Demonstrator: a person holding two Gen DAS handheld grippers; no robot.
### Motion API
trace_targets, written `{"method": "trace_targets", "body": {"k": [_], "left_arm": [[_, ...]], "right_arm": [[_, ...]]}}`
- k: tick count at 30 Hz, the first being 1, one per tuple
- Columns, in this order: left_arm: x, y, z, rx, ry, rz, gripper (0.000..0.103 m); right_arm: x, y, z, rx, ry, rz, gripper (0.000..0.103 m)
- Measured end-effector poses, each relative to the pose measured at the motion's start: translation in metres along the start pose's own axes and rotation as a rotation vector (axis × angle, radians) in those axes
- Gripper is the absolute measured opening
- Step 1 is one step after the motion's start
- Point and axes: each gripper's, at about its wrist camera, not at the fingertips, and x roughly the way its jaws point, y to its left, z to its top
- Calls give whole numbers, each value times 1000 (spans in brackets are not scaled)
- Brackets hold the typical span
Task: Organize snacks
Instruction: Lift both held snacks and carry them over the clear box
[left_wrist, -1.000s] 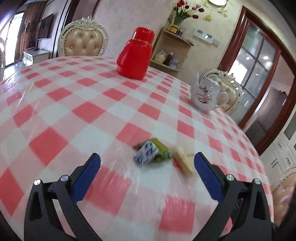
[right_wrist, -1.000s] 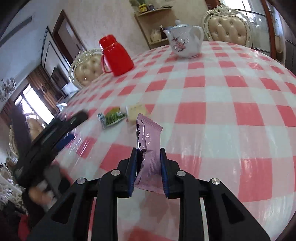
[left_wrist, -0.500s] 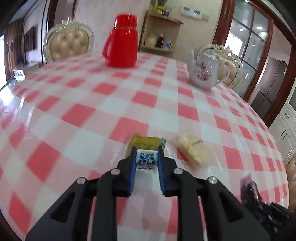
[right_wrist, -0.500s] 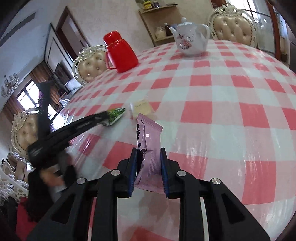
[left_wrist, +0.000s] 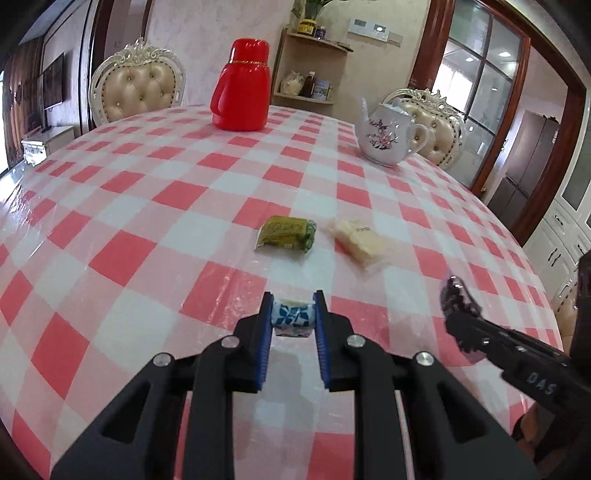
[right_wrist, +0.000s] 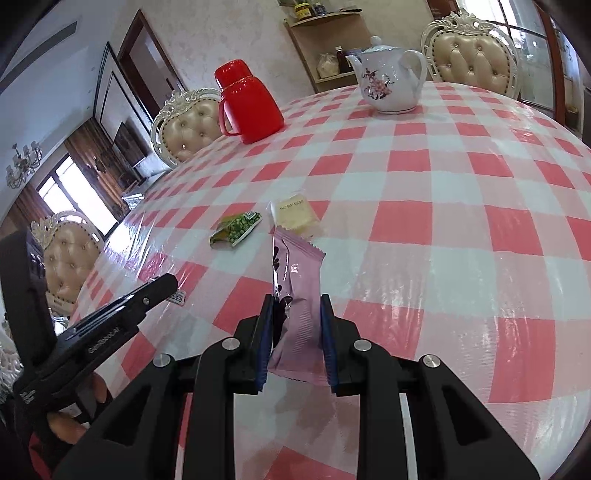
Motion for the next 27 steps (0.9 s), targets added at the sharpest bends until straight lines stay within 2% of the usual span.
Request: {"method": "trace_targets", "body": {"k": [5,11,21,27], "left_arm": [[-11,-10,-1,18,-30,-3,21],[-22,-19,-17,20,-28,-16,21],[-61,-17,-40,-15,-91,-43,21],[-75,-15,-50,-31,-113,-35,21]], "right_arm": [[3,-5,0,10,-7,-13,24],[-1,-14,-3,59,-25,-31,24],[-34,-15,-34,119,-63,-13,24],[-45,-10,-50,139,-71,6,24]]}}
